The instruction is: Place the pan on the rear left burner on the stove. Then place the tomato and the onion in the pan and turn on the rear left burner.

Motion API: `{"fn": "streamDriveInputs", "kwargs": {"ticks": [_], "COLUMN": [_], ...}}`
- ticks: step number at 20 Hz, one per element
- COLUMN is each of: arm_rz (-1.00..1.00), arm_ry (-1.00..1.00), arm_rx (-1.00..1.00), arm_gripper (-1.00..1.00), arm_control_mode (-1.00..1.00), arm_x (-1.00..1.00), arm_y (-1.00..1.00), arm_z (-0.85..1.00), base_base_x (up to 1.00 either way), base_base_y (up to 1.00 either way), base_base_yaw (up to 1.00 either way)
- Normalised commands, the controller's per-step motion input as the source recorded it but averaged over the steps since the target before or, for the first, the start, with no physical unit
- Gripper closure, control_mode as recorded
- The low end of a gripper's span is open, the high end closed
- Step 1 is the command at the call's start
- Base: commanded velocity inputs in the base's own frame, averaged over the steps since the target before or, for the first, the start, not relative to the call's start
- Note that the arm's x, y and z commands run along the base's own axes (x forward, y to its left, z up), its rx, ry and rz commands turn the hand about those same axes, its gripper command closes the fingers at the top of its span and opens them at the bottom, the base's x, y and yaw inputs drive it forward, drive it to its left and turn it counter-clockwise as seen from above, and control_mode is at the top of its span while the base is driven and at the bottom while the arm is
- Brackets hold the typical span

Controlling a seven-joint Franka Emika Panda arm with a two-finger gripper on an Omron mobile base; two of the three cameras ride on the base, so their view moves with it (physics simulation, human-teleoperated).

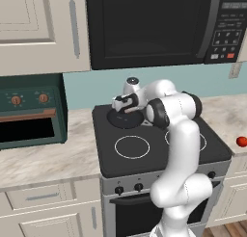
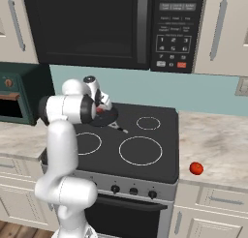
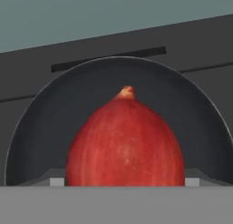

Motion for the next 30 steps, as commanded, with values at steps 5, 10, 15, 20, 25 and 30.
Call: {"fn": "streamDriveInputs", "kwargs": {"ticks": [5, 10, 15, 20, 25, 30], "arm_rz": [0.0, 0.0, 0.0, 0.0, 0.0, 0.0], "arm_ry": [0.0, 0.0, 0.0, 0.0, 0.04, 0.03], "arm_rx": [0.0, 0.0, 0.0, 0.0, 0.0, 0.0], "arm_gripper": [1.0, 1.0, 1.0, 1.0, -1.0, -1.0], "arm_control_mode": [-1.0, -1.0, -1.0, -1.0, -1.0, -1.0], "arm_x": [0.32, 0.31, 0.29, 0.25, 0.15, 0.0], "arm_y": [0.0, 0.0, 0.0, 0.0, 0.1, 0.0], "arm_z": [-0.17, -0.18, -0.21, -0.16, -0.14, -0.01], "base_base_x": [0.0, 0.0, 0.0, 0.0, 0.0, 0.0], "base_base_y": [0.0, 0.0, 0.0, 0.0, 0.0, 0.0], "base_base_yaw": [0.0, 0.0, 0.0, 0.0, 0.0, 0.0]}}
